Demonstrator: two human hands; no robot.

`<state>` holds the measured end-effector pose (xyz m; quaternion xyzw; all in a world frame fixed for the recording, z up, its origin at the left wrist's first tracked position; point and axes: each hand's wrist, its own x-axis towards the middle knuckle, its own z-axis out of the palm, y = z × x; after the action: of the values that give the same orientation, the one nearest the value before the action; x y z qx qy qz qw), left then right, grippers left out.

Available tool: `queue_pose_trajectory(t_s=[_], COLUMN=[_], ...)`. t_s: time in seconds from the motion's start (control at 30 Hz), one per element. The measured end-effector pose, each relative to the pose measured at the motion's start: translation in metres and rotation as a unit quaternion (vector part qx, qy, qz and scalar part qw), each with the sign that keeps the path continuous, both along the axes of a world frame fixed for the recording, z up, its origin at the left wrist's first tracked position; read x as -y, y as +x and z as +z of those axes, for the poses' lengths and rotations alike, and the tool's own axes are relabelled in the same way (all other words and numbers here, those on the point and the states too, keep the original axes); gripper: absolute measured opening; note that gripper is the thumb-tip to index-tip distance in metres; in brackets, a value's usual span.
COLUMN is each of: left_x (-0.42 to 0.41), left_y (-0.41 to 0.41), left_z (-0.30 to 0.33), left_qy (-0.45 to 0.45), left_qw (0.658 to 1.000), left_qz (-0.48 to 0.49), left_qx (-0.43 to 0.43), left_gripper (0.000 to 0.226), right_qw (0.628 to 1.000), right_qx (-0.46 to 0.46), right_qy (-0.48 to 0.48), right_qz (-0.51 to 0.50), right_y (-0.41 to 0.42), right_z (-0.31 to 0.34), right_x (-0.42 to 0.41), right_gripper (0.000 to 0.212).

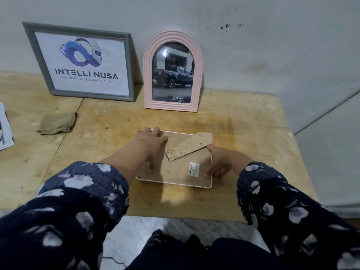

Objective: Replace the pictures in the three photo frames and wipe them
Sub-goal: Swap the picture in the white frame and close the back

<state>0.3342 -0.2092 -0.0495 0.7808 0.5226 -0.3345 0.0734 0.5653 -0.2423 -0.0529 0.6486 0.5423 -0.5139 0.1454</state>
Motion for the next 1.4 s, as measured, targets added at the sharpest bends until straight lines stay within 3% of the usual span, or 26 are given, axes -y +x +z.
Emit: queue_pose_trajectory(t_s=[0.23,0.47,0.67,1.0,1.4], left_x=[0.000,0.018,0.033,0.031,0.048], left_y=[0.002,-0.019,-0.036,-0.042,-0.041], left_z=[-0.003,-0.004,-0.015,-0.017,-0.020], left_qy=[0.005,0.001,-0.035,-0.037,0.003], left_qw=[1.000,0.987,0.985,0.992,0.980], left_qz=[-0.001,0.106,0.118,0.069,0.143], left_qx=[0.019,0.121,0.124,0.095,0.136], left_gripper=[0.135,0.138,0.110,0.103,0.106], right_qw=[1.000,0.998,0.992,0.996,0.992], right_qx=[0.009,-0.008,-0.033,-0.038,-0.019], right_qy=[0.007,0.047,0.082,0.066,0.067], right_qz=[0.023,-0.041,-0.090,-0.048,-0.107], right_y=[0.001,0.005,0.001,0.003,-0.004], right_z=[0.007,-0.004,-0.006,-0.004,-0.006], right_x=[0.001,0.011,0.022,0.019,0.023], right_gripper=[0.084,0.114,0.130,0.127,0.121])
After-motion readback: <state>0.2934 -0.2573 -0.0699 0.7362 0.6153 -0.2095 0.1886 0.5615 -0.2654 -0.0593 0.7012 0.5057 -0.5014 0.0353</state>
